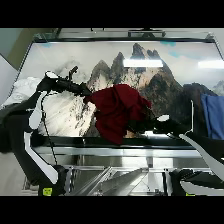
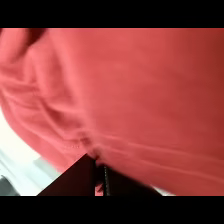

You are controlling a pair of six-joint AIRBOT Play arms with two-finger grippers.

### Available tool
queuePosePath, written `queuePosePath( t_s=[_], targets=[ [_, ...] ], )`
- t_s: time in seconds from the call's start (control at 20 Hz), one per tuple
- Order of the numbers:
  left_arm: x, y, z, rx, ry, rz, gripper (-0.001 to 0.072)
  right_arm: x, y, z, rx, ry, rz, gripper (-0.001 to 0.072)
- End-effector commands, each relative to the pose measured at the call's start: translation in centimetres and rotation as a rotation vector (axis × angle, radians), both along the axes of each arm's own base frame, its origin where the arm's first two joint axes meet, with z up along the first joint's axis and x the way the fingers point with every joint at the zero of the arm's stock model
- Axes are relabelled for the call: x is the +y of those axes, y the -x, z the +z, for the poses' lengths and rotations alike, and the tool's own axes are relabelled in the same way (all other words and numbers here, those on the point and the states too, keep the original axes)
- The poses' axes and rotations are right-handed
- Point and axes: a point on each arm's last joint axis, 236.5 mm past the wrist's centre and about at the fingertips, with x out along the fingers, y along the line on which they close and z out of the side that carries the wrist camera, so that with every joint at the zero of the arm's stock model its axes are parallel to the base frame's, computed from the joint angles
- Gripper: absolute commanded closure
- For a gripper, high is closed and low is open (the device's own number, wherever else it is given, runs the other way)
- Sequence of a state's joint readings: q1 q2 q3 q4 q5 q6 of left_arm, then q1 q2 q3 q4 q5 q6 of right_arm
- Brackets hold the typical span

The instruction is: Fold the shirts.

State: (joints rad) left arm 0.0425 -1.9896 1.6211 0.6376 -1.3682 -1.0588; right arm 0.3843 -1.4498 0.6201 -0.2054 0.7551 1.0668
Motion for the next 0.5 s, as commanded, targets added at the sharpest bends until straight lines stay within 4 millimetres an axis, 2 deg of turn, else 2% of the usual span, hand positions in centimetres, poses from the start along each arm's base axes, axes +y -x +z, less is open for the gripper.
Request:
queuePosePath(
  t_s=[0.0,0.05,0.1,0.15,0.25,0.3,0.35,0.45],
  targets=[
    [-0.8,0.2,1.5,-0.001,0.029,-0.049,0.0702,0.3,-0.3,2.5,-0.056,-0.048,0.051,0.0692],
    [-0.5,-0.1,3.0,-0.029,0.034,-0.053,0.0702,-0.3,-0.8,4.3,-0.096,-0.066,0.060,0.0692],
    [-0.2,-0.4,5.0,-0.066,0.043,-0.054,0.0702,-1.3,-1.9,7.0,-0.163,-0.087,0.054,0.0692],
    [-0.1,-0.8,7.4,-0.113,0.062,-0.041,0.0702,-2.6,-3.2,10.3,-0.242,-0.114,0.036,0.0692],
    [-0.1,-1.0,13.0,-0.212,0.124,-0.013,0.0701,-6.1,-5.4,18.6,-0.416,-0.178,-0.028,0.0692],
    [-0.2,-0.8,15.2,-0.253,0.140,-0.010,0.0701,-8.2,-5.9,22.6,-0.505,-0.194,-0.059,0.0692],
    [-0.3,-0.4,17.0,-0.291,0.140,-0.014,0.0701,-9.8,-5.9,25.8,-0.572,-0.201,-0.084,0.0692],
    [-1.1,0.7,20.8,-0.378,0.134,-0.028,0.0701,-12.0,-4.8,31.0,-0.710,-0.189,-0.096,0.0692]
  ],
)
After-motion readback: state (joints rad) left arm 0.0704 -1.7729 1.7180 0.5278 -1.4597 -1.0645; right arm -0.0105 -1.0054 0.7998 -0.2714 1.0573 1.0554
